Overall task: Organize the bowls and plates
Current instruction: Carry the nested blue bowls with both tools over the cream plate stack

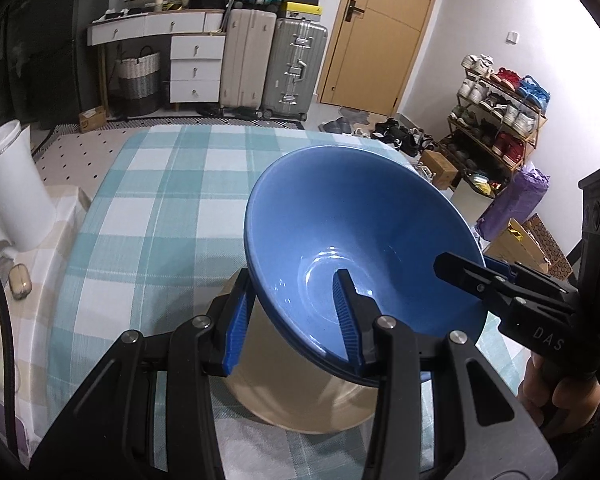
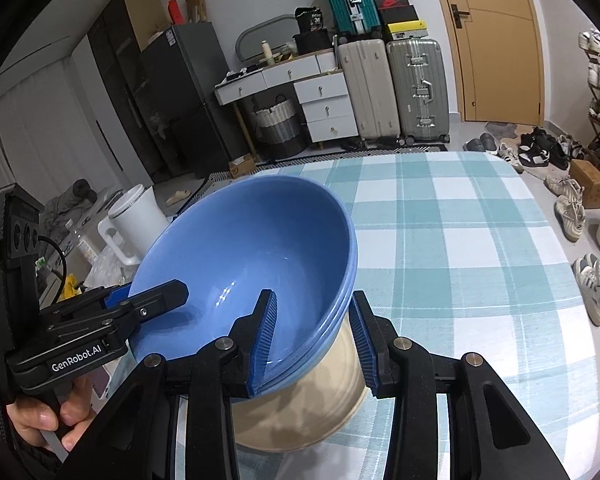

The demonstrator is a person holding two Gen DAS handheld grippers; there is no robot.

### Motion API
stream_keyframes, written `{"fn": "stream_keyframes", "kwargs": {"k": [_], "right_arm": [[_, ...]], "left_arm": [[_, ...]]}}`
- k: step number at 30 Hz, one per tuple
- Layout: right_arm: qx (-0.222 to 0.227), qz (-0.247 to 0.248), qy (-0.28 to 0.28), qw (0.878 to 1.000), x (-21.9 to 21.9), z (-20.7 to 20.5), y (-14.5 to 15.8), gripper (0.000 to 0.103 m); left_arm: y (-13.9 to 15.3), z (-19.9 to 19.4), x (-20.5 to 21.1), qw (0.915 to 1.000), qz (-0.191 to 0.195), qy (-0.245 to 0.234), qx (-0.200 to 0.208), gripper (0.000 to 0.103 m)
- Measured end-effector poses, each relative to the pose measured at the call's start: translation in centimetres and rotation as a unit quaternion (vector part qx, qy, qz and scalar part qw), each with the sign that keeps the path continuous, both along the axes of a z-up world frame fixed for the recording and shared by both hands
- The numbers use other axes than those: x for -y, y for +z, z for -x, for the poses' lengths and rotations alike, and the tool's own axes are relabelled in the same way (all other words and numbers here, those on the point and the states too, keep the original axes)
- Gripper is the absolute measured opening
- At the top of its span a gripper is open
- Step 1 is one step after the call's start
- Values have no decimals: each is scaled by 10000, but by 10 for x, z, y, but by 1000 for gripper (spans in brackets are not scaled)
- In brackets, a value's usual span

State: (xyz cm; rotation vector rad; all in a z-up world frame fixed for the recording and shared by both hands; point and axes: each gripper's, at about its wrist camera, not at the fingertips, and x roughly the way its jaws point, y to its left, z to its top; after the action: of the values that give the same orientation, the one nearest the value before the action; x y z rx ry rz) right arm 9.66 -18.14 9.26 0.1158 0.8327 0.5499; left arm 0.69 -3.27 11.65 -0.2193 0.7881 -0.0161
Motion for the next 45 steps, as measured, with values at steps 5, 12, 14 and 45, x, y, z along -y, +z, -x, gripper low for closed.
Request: {"fn": "stream_keyframes", "kwargs": {"k": [5,12,14,45], "right_arm": [[-122,53,69,9999,-7,-4,-14,38],[-221,145,135,9996,-11,-5,-28,38],[-262,152,149,9994,-11,-6,-33,38],[-297,277,239,9989,-11,-11,-43,52]], "left_arm": [[-18,-2,-6,9999,-4,116,-122,37],[-38,-14,-11,9996,-26,137,-265,37],[-44,-16,-12,9994,-19,153,-303,37],[-65,-32,-17,9991,-42,134,-410,39]]}}
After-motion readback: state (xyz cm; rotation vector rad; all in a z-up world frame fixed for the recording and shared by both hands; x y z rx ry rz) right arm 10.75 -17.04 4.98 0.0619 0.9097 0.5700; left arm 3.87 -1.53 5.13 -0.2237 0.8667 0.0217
